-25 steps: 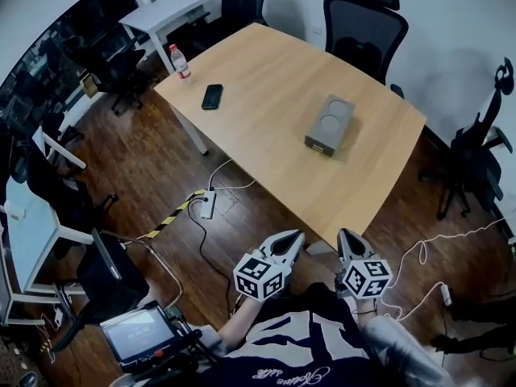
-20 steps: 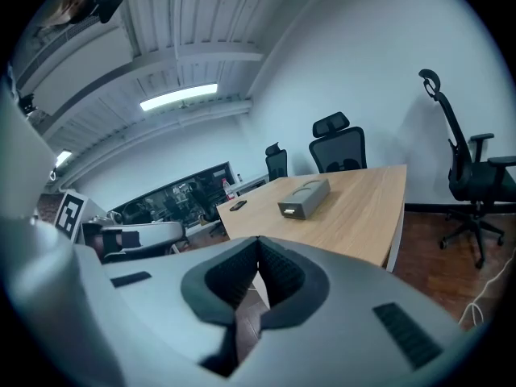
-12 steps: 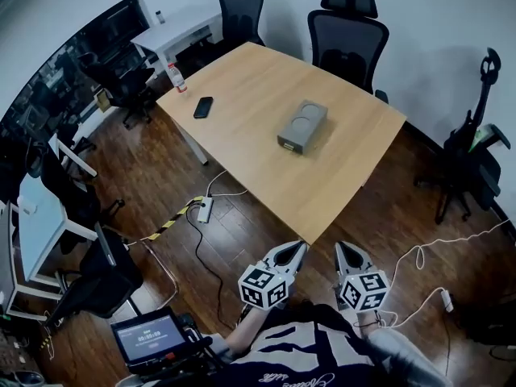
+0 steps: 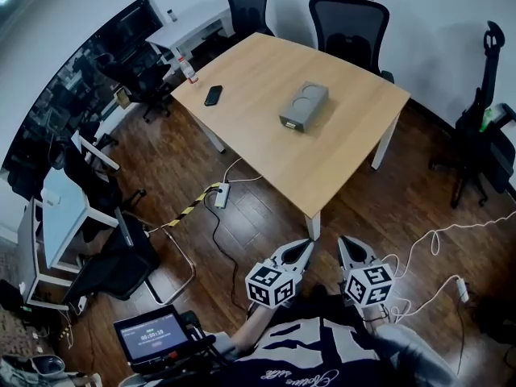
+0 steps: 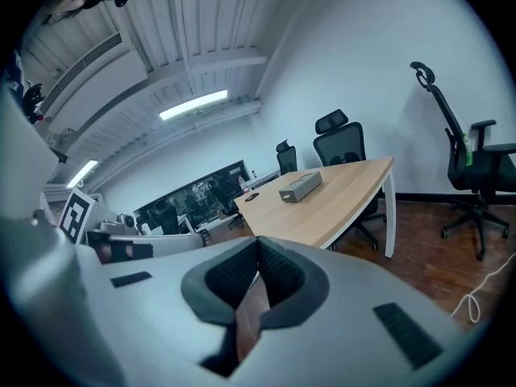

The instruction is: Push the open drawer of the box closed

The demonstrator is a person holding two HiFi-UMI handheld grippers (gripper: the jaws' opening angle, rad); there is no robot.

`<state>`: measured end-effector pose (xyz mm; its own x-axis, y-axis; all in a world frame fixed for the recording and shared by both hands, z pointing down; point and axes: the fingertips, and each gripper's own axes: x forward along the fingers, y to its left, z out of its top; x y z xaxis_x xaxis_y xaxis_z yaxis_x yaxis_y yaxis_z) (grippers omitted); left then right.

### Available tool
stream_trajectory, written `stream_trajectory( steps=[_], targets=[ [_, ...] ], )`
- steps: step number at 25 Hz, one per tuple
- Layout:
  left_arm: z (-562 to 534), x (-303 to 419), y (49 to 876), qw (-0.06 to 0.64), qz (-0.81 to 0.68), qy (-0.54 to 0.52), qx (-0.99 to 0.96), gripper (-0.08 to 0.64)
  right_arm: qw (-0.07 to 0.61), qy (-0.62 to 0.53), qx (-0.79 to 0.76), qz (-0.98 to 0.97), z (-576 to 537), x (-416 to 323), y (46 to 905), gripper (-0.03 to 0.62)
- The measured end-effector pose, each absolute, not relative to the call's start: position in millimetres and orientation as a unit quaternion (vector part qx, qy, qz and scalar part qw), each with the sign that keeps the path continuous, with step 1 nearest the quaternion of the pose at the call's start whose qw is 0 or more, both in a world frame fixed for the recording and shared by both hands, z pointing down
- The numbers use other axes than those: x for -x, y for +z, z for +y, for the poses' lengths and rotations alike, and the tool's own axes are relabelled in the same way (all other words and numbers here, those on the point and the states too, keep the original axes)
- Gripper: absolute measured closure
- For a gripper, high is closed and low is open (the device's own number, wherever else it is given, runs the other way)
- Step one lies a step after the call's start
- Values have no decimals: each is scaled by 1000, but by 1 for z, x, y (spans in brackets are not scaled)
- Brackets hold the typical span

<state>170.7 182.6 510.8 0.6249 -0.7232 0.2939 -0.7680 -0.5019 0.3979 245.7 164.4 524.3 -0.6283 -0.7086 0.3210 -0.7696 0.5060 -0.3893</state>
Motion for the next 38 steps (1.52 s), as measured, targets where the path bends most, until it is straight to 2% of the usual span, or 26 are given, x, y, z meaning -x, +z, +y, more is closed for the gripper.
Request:
stream_trajectory(
  steps=[16,31,38],
  targets=[
    [216,-141,484,220,-431,28,-874,561,44,248,-423,-871,199,-216,501,594],
    [243,-95,490,235,-430,12,-872,561,56,247,-437,-863,241,-180,502,594],
    [251,-102,494,244,-411,10,-878,561,61,246,-453,-855,253,-188,501,594]
  ],
)
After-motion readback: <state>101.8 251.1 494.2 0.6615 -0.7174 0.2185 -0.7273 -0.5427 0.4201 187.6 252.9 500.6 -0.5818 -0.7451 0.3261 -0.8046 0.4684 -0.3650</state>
